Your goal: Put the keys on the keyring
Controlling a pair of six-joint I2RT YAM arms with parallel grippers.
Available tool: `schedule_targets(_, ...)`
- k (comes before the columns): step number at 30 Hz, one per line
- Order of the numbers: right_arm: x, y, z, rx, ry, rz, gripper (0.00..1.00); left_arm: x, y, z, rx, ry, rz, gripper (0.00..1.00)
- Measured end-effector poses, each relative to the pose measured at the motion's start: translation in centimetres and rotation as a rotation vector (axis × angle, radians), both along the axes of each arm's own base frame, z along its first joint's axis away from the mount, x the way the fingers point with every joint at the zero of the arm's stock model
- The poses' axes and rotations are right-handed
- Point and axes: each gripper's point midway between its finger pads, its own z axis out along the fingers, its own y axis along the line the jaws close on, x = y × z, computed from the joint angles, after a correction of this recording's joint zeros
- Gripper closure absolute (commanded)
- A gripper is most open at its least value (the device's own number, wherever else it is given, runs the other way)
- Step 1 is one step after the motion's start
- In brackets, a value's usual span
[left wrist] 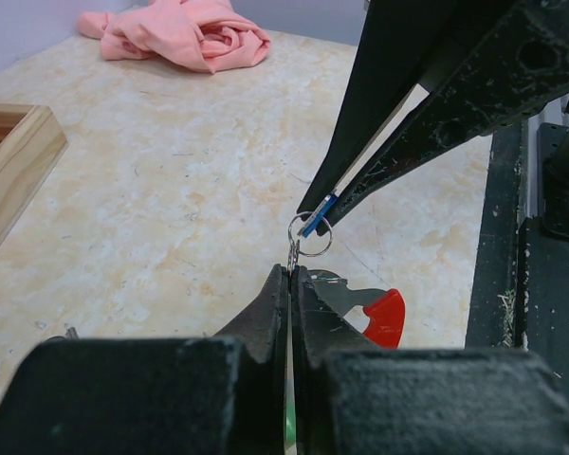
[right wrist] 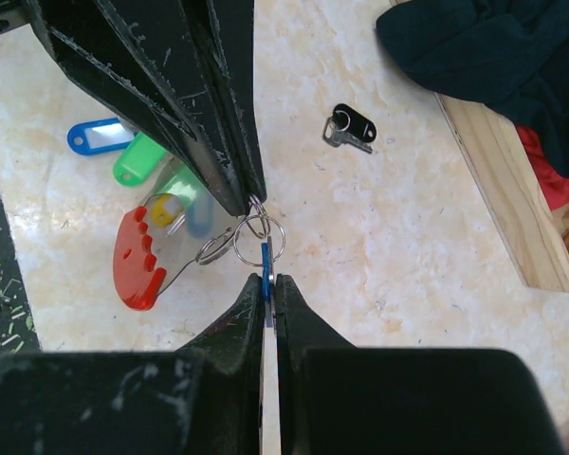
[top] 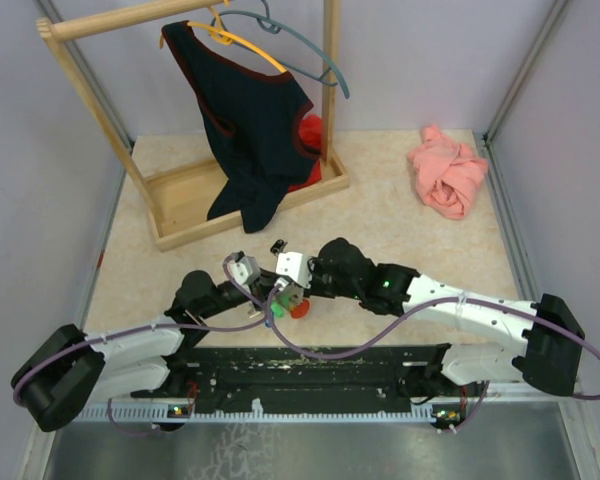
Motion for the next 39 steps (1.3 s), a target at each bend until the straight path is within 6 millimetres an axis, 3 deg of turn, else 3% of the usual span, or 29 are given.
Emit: schedule_targets(39,-0.6,-0.2,-3.8,-0.074,0.156,0.021,1.00,-1.0,0.2,0.2,-0.051,-0.023,-0.031,0.99)
